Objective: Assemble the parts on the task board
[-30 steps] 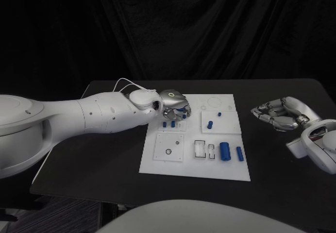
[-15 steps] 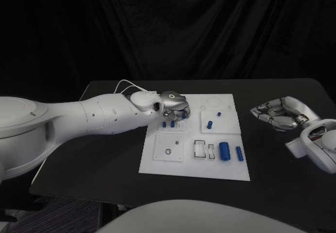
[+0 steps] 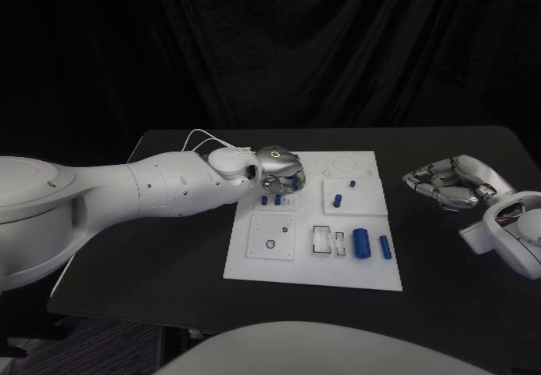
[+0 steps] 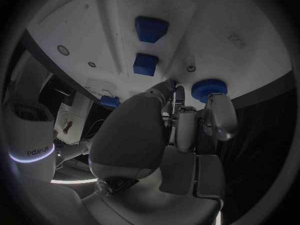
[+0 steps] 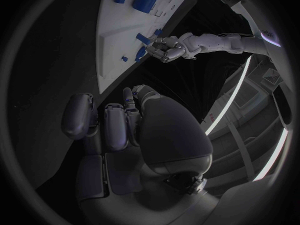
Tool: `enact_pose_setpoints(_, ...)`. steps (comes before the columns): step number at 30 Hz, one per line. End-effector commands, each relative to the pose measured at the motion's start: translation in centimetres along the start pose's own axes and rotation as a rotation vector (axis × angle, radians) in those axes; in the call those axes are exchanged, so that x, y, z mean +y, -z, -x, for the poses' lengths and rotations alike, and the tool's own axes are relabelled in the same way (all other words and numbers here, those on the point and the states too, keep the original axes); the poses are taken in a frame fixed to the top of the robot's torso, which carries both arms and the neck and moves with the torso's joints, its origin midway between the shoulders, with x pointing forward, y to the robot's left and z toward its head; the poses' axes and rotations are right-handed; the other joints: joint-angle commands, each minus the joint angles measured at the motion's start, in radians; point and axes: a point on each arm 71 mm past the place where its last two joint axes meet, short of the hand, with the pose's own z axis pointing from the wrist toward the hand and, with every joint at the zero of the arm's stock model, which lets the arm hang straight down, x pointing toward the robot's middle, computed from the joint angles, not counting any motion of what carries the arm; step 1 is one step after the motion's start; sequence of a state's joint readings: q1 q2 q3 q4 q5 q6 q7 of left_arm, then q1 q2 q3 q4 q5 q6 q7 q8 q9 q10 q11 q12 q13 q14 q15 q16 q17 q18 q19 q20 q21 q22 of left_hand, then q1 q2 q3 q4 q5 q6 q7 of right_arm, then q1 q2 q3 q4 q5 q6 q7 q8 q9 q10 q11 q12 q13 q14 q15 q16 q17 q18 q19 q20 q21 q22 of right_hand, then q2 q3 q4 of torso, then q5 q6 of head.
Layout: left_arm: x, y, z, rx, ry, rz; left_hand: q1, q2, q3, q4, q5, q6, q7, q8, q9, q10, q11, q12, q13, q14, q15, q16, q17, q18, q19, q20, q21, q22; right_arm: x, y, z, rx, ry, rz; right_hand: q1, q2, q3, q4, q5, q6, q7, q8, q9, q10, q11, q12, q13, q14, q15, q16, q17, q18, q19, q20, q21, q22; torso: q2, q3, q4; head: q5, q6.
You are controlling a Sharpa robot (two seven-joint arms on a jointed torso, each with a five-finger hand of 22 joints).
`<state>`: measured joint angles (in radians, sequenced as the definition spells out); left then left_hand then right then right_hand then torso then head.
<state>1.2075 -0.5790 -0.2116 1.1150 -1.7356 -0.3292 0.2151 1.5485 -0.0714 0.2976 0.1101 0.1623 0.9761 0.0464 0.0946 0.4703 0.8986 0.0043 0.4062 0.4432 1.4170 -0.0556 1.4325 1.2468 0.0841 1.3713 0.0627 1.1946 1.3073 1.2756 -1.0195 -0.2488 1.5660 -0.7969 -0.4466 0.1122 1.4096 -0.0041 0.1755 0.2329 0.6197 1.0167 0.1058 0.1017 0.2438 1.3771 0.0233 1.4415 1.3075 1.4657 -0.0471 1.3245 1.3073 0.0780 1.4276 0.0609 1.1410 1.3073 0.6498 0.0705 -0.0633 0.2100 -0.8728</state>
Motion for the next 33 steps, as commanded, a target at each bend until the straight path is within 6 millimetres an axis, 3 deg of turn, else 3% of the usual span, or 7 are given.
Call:
enact_pose_setpoints(1, -0.1, 0.2, 0.3, -0.060, -0.013, -0.013, 0.005, 0.008, 0.005, -0.005, 0.004, 0.016, 0.003, 0.006, -0.001, 0.025, -0.003, 0.005, -0.003, 0.004, -0.007, 0.003, -0.001, -0.002, 0.008, 0.000, 0.007, 0.156, -0.1, 0.0, -0.1, 0.003, 0.003, -0.003, 0.000, -0.004, 0.005, -0.003, 0.006, 0.005, -0.003, -0.001, 0.001, -0.005, -0.002, -0.003, 0.000, 0.028, 0.000, -0.003, 0.020, 0.014, -0.003, -0.001, -0.003, 0.117, 0.000, 0.0001, 0.0006, -0.003, 0.000)
enact_pose_setpoints(10, 0.1, 1.7, 1.1, -0.130, -0.016, -0.010, -0.001, 0.002, 0.007, -0.010, 0.003, 0.047, 0.005, 0.012, -0.003, 0.055, -0.004, -0.022, -0.020, 0.011, -0.009, 0.002, 0.001, -0.006, 0.020, -0.002, 0.026, 0.161, -0.1, 0.0, -0.1, 0.004, 0.003, -0.005, 0.000, -0.004, 0.005, -0.003, 0.006, 0.005, -0.003, -0.001, 0.001, -0.005, -0.002, -0.003, 0.000, 0.028, 0.000, -0.003, 0.020, 0.014, -0.003, -0.001, -0.003, 0.117, -0.001, 0.0007, 0.0011, -0.002, 0.000)
enact_pose_setpoints(19, 0.7, 3.9, 1.6, -0.119, -0.001, 0.023, -0.008, -0.005, 0.013, -0.009, -0.007, 0.044, 0.003, 0.001, -0.010, 0.062, -0.003, -0.054, -0.041, 0.006, -0.007, -0.009, -0.018, -0.007, 0.021, -0.002, 0.029, 0.162, -0.1, 0.0, -0.1, 0.006, 0.003, -0.009, 0.001, -0.003, 0.006, -0.003, 0.007, 0.005, -0.003, -0.001, 0.001, -0.006, -0.002, -0.003, 0.000, 0.028, 0.000, -0.003, 0.020, 0.014, -0.003, -0.001, -0.005, 0.116, -0.002, 0.0017, 0.0031, 0.002, 0.000)
enact_pose_setpoints(24, 1.1, 4.9, 1.3, -0.085, 0.009, 0.049, -0.010, -0.005, 0.015, -0.009, -0.014, 0.042, 0.002, -0.003, -0.013, 0.070, -0.003, -0.061, -0.047, 0.006, -0.008, -0.011, -0.020, -0.008, 0.023, -0.002, 0.032, 0.163, -0.1, 0.0, -0.2, 0.008, 0.003, -0.010, 0.001, -0.003, 0.006, -0.003, 0.007, 0.005, -0.003, -0.001, 0.001, -0.006, -0.002, -0.003, 0.000, 0.028, 0.000, -0.003, 0.020, 0.014, -0.003, -0.001, -0.005, 0.116, -0.001, 0.0003, 0.0057, 0.003, 0.000)
enact_pose_setpoints(28, 1.5, 5.3, 1.1, -0.073, 0.009, 0.065, -0.012, -0.006, 0.015, -0.008, -0.017, 0.041, 0.002, -0.005, -0.014, 0.072, -0.002, -0.065, -0.050, 0.005, -0.007, -0.012, -0.022, -0.008, 0.022, -0.001, 0.030, 0.163, -0.2, 0.0, -0.3, 0.010, 0.002, -0.010, 0.001, -0.003, 0.007, -0.004, 0.007, 0.005, -0.003, -0.001, 0.001, -0.007, -0.002, -0.004, -0.001, 0.027, 0.000, -0.004, 0.019, 0.014, -0.003, -0.001, -0.006, 0.116, 0.000, -0.0019, 0.0054, 0.006, 0.000)
enact_pose_setpoints(33, 1.8, 5.4, 0.8, -0.067, 0.008, 0.075, -0.012, -0.008, 0.014, -0.008, -0.019, 0.041, 0.002, -0.006, -0.014, 0.073, -0.002, -0.067, -0.052, 0.004, -0.007, -0.013, -0.024, -0.008, 0.022, -0.001, 0.029, 0.163, -0.3, 0.1, -0.3, 0.011, 0.001, -0.010, 0.001, -0.003, 0.007, -0.004, 0.007, 0.005, -0.003, -0.001, 0.001, -0.007, -0.002, -0.004, -0.001, 0.027, 0.000, -0.004, 0.019, 0.014, -0.003, -0.001, -0.006, 0.116, 0.000, -0.0021, 0.0039, 0.007, 0.000)
